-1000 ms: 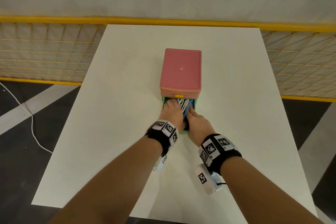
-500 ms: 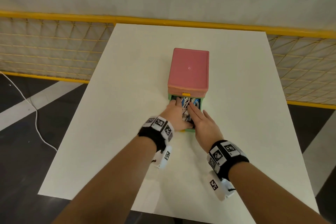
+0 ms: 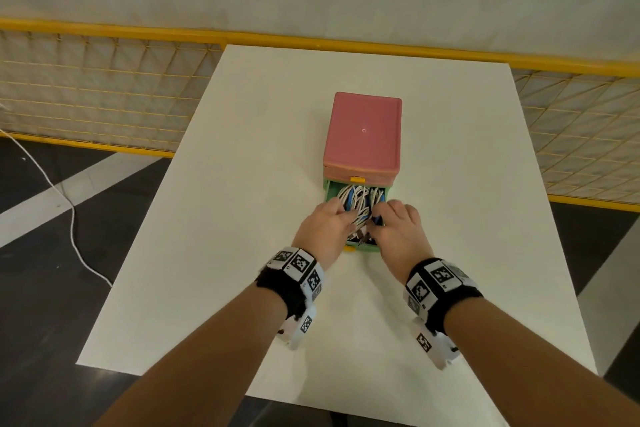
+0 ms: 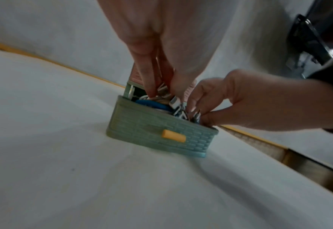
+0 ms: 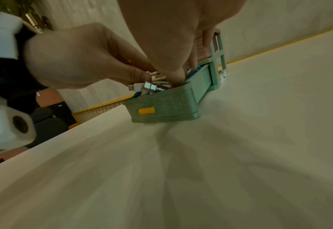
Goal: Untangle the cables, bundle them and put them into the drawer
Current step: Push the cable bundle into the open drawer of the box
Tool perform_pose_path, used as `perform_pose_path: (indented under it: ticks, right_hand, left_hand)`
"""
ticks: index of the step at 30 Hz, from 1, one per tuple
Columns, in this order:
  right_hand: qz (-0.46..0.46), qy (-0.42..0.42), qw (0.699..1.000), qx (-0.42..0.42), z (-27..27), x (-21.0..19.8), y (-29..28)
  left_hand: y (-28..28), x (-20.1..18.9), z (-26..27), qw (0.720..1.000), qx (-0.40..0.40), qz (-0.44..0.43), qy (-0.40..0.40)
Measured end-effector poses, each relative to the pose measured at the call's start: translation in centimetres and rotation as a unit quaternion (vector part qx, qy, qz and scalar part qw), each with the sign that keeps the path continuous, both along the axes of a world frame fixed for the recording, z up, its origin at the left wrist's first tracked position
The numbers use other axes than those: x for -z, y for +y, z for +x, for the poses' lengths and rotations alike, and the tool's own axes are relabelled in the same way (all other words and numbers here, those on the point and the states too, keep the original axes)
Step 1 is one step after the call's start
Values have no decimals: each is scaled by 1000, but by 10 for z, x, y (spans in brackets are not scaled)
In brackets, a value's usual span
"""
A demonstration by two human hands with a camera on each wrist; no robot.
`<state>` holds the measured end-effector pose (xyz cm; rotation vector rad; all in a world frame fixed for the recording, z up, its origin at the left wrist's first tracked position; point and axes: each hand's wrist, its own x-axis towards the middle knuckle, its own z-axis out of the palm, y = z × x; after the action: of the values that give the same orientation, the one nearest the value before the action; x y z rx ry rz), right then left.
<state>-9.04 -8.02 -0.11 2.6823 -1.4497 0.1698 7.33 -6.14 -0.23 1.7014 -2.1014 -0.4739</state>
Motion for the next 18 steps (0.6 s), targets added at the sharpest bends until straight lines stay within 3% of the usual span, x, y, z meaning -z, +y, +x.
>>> perform_pose_path:
  ticks: [4, 7, 10, 12, 15, 18]
  right_hand:
    - [32, 25, 999, -11, 2, -4, -11]
    - [67, 16, 997, 23, 6, -10, -17]
    - [131, -46, 989, 45, 4, -11, -17]
    - [132, -108, 985, 31, -1, -13, -12]
    - [122, -123, 985, 0, -10, -5, -9]
    - [154, -83, 985, 0, -14, -3, -13]
  left_hand:
    - [3, -4, -7, 997, 64, -24, -33]
    - [1, -9, -16, 995, 50, 53, -69]
    - [-9, -12, -25, 980, 48, 112, -155]
    - [-15, -16, -34, 976, 59, 120, -172]
    - [-19, -20, -30, 978, 93, 126, -136]
    - [-18, -25, -7, 986, 106, 120, -37]
